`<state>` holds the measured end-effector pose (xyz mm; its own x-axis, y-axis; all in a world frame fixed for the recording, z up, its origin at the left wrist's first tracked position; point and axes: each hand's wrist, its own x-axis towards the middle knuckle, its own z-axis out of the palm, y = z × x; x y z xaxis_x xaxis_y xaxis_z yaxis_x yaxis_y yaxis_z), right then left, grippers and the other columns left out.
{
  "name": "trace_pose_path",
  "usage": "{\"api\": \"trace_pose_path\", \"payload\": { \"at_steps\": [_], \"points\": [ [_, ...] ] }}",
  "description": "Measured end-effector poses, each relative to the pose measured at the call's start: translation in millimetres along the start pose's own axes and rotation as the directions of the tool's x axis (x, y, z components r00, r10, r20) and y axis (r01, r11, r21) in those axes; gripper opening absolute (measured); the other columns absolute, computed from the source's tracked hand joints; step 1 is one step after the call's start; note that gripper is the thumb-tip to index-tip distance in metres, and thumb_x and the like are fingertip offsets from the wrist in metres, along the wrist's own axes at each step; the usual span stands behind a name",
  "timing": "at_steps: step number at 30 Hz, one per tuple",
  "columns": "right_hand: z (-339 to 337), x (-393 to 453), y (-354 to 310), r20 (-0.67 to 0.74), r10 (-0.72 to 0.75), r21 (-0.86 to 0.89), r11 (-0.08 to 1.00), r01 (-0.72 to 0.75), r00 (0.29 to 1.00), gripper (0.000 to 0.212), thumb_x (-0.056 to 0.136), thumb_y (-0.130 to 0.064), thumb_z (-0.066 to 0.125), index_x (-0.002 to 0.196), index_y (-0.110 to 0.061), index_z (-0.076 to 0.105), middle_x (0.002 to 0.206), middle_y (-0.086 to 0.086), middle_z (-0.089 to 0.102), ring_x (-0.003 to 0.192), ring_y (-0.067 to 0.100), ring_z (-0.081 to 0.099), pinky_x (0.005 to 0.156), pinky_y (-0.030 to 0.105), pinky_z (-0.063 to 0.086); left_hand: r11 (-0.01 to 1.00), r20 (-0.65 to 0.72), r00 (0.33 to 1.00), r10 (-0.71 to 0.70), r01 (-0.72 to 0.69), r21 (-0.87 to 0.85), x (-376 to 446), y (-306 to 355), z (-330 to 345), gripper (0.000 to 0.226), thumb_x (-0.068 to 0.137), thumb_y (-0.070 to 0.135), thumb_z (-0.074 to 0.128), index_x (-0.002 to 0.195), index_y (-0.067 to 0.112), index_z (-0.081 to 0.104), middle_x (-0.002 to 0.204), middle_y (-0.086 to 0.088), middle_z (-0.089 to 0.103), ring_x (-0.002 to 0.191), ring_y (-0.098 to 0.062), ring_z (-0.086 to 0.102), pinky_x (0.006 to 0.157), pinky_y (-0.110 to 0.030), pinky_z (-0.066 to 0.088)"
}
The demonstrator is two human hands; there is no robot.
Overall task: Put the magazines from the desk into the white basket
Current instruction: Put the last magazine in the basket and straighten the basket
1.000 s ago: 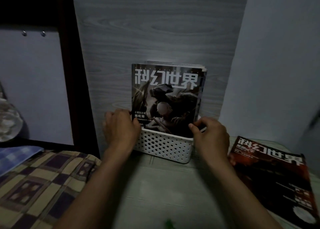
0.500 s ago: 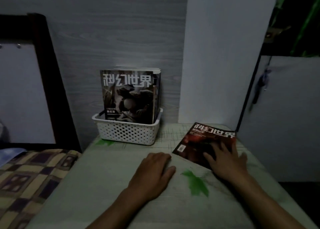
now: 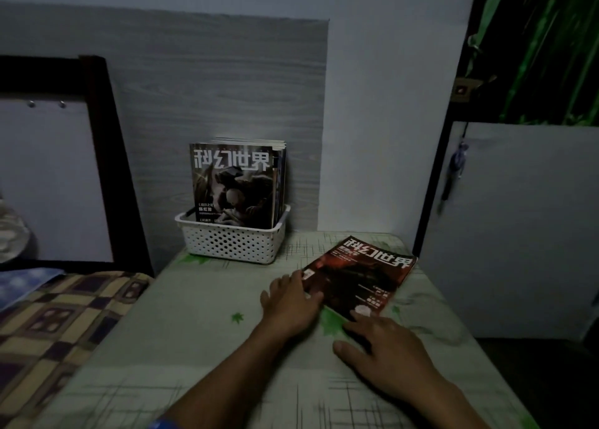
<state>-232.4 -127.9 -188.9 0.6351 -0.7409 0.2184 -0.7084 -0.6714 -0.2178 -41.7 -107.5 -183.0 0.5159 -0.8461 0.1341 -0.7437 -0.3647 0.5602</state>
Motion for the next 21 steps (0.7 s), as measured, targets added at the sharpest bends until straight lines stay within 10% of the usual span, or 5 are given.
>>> {"api": "trace_pose_path", "payload": {
  "at_steps": [4,8,14,18,21],
  "points": [
    [-8.2,-3.8,7.5,-0.127,0.129,0.305,0.949,-0.085,0.983,0.025,0.089,-0.044,0.061,0.108,-0.033,0.073,0.114,-0.01,0.072,0.101,0.01,0.065,0.076,0.02,0.045,0.988,-0.011,0.998,-0.064,0.064,0.142,2.5,5.8,3.9,0.059,0.085,0.059,0.051,0.129,0.021,0.045,0.135,-0.01,0.054,0.124,-0.032,0.044,0.1,-0.046,0.033],
    [-5.1,-3.4,27.7,-0.263,0.646,0.569,0.704,-0.426,0.716,0.025,0.092,-0.024,0.057,0.116,-0.021,0.065,0.109,0.011,0.069,0.103,0.029,0.058,0.086,0.037,0.047,0.964,0.062,0.976,-0.209,0.217,-0.152,10.2,12.0,2.2,0.048,0.079,0.064,0.06,0.107,0.028,0.046,0.119,-0.001,0.063,0.11,-0.025,0.056,0.092,-0.038,0.039],
    [-8.0,-0.9,24.7,-0.236,0.615,0.506,0.739,-0.445,0.753,0.013,0.088,-0.021,0.059,0.094,-0.031,0.065,0.094,-0.007,0.072,0.095,0.022,0.06,0.089,0.038,0.046,0.978,0.104,0.975,-0.195,0.202,-0.06,8.8,40.4,14.8,0.039,0.081,0.053,0.062,0.095,0.018,0.055,0.11,-0.005,0.055,0.11,-0.028,0.054,0.092,-0.041,0.048],
    [-5.1,-4.9,30.3,-0.254,0.656,0.642,0.664,-0.383,0.711,0.013,0.083,-0.025,0.071,0.074,-0.029,0.064,0.071,-0.018,0.067,0.069,0.006,0.059,0.059,0.026,0.04,0.82,0.171,0.932,-0.32,0.363,-0.443,18.2,33.4,0.2,0.028,0.085,0.025,0.067,0.102,0.003,0.065,0.105,-0.013,0.07,0.095,-0.027,0.066,0.084,-0.036,0.055],
    [-3.1,0.9,28.2,-0.163,0.683,0.755,0.551,-0.356,0.712,0.018,0.079,-0.023,0.076,0.09,-0.03,0.063,0.089,-0.008,0.073,0.082,0.019,0.067,0.066,0.031,0.046,0.723,0.281,0.936,-0.212,0.344,-0.599,6.4,16.8,-18.4,0.016,0.087,0.007,0.065,0.102,0.001,0.07,0.1,-0.016,0.074,0.082,-0.022,0.068,0.078,-0.03,0.055]
  ]
}}
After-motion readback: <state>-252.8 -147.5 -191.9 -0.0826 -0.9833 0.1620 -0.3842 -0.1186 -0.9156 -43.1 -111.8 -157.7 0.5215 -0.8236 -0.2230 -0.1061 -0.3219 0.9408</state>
